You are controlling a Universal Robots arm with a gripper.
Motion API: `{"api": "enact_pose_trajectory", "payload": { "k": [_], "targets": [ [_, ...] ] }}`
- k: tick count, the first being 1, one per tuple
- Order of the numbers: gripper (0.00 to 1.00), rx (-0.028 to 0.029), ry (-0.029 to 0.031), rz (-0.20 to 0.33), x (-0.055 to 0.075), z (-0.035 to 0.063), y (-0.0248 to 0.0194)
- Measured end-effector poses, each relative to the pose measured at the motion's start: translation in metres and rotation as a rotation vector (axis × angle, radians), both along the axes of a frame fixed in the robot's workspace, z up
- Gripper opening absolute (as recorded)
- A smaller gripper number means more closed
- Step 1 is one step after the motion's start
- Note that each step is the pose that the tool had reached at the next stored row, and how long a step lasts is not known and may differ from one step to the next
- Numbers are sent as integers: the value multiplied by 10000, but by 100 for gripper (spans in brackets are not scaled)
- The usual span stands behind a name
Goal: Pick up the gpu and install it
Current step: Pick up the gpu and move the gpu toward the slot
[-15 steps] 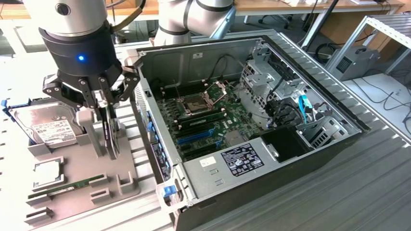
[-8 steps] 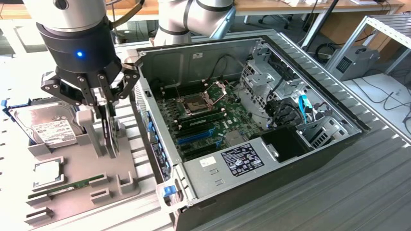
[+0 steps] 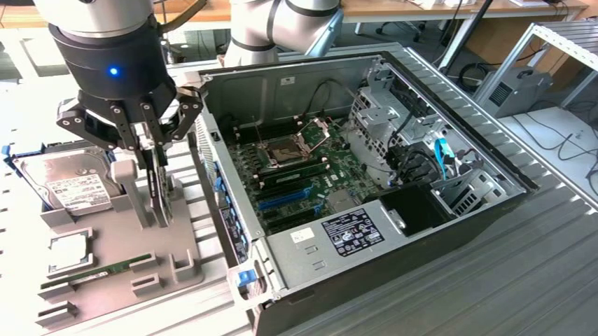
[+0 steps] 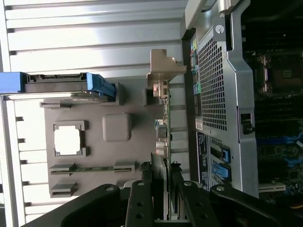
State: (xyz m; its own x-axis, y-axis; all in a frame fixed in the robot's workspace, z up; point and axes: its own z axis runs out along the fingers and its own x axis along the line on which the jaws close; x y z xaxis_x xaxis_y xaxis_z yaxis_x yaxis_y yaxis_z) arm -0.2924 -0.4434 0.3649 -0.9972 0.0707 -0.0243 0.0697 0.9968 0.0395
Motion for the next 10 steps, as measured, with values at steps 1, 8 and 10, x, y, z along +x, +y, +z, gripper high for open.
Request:
{"api": "enact_pose_trajectory", "payload": {
  "k": [1,8,10],
  "targets": [
    [26,0,0,0,0,5,0],
    [26,-1,0,0,0,79,0],
    [26,0,0,0,0,97,0]
  ]
}}
